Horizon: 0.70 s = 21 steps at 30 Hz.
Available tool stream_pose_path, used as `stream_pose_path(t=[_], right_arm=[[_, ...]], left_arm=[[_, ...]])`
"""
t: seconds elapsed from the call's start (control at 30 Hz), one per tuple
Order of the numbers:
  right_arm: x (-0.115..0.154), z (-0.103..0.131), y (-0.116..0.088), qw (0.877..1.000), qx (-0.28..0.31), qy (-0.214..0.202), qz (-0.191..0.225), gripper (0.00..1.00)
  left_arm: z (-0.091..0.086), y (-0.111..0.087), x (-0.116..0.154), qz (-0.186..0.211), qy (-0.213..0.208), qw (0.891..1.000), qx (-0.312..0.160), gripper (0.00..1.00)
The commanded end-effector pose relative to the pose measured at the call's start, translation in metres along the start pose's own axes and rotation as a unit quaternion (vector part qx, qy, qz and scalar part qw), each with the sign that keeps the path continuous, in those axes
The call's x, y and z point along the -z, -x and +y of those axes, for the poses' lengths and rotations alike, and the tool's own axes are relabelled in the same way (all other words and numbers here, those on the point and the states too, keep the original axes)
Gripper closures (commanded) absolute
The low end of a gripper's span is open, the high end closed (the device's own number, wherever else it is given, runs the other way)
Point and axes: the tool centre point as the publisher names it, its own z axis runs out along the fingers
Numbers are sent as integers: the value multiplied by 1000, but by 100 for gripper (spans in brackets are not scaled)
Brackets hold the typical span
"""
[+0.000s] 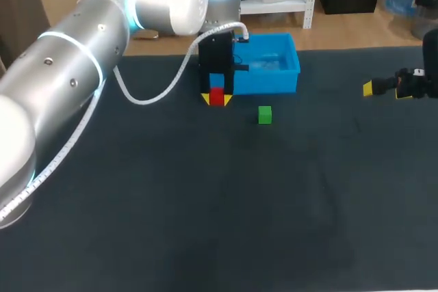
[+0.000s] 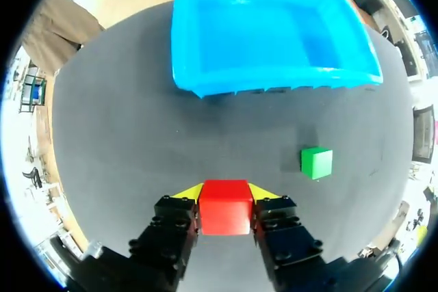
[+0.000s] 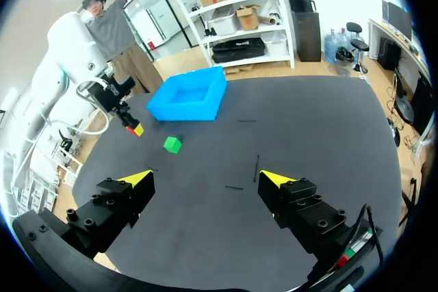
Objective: Use the left arm to pick the red cube and place it into the blue plastic box first, then use the right arm to grasp the green cube and put it into the same blue plastic box after the first action is fully finished.
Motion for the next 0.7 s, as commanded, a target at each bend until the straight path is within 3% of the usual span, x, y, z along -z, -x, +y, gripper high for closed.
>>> stream_pose_path(t=[0.03,0.7], right_arm=[[0,0,0,1000,0,0,0,0],[0,0,0,1000,0,0,0,0]], left_arm=[[0,8,12,36,3,999,-4,100],[8,36,43,-20,19,999,-29,100]])
